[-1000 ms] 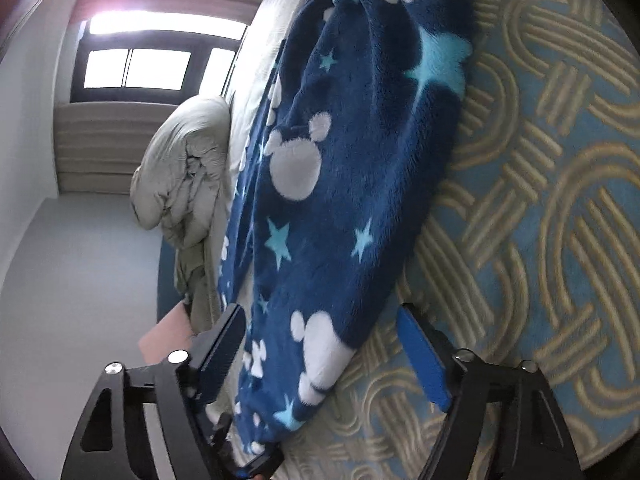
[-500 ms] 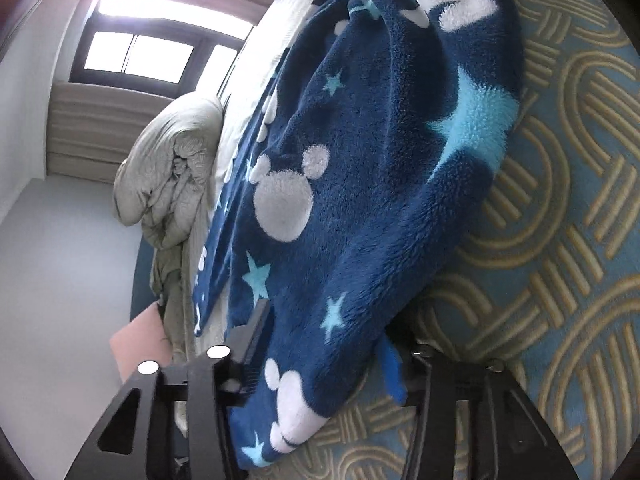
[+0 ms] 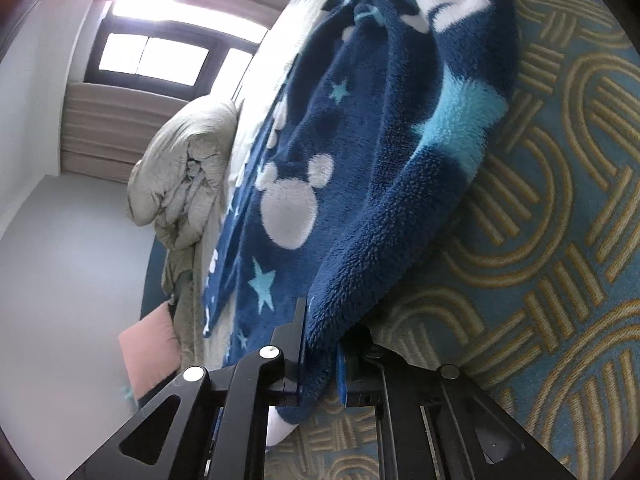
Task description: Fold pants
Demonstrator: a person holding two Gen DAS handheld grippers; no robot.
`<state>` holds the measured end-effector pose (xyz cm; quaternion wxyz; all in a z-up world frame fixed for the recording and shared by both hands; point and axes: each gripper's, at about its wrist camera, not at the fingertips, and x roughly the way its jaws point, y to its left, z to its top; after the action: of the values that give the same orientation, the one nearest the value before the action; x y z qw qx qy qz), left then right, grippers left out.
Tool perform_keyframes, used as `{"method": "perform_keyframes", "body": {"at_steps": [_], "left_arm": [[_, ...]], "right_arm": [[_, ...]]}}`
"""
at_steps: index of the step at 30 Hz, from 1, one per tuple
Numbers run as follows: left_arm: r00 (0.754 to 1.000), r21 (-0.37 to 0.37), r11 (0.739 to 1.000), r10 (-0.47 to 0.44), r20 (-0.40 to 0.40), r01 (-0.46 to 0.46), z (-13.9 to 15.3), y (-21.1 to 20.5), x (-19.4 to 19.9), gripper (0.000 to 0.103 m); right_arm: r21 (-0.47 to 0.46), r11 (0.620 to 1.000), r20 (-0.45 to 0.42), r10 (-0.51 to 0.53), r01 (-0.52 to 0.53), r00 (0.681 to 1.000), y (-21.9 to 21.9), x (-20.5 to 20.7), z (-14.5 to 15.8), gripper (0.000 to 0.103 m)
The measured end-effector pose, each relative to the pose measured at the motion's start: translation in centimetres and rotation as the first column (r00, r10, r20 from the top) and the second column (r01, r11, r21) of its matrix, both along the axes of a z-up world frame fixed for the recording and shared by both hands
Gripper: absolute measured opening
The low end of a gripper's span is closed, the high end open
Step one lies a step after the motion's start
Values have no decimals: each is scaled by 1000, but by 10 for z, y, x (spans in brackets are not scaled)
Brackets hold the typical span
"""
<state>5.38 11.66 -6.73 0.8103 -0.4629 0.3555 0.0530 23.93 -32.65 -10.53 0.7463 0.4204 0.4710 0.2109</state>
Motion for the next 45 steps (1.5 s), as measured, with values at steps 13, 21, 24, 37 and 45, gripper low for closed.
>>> {"method": "perform_keyframes", "body": {"at_steps": [13, 21, 24, 37, 45], "left_arm": [[998, 232, 973, -20, 68, 4, 53, 4, 47, 16], [994, 359, 933, -38, 99, 0, 79, 16, 84, 16], [993, 416, 910, -52, 105, 4, 88, 23, 107, 16], [994, 548, 836, -68, 89, 8, 102, 56, 219, 16], [1000, 558, 830, -19, -19, 26, 81, 76, 301, 16]], "right_arm": [[-6, 1000, 91, 11, -11, 996, 11, 15, 34, 9], [-12, 1000, 150, 18, -16, 988, 29, 43, 62, 9], [-25, 1000, 184, 22, -18, 983, 40, 62, 75, 9], [-49, 999, 272, 9, 5, 962, 92, 163, 108, 9], [-100, 994, 227, -27, 51, 974, 126, 249, 99, 9]]}}
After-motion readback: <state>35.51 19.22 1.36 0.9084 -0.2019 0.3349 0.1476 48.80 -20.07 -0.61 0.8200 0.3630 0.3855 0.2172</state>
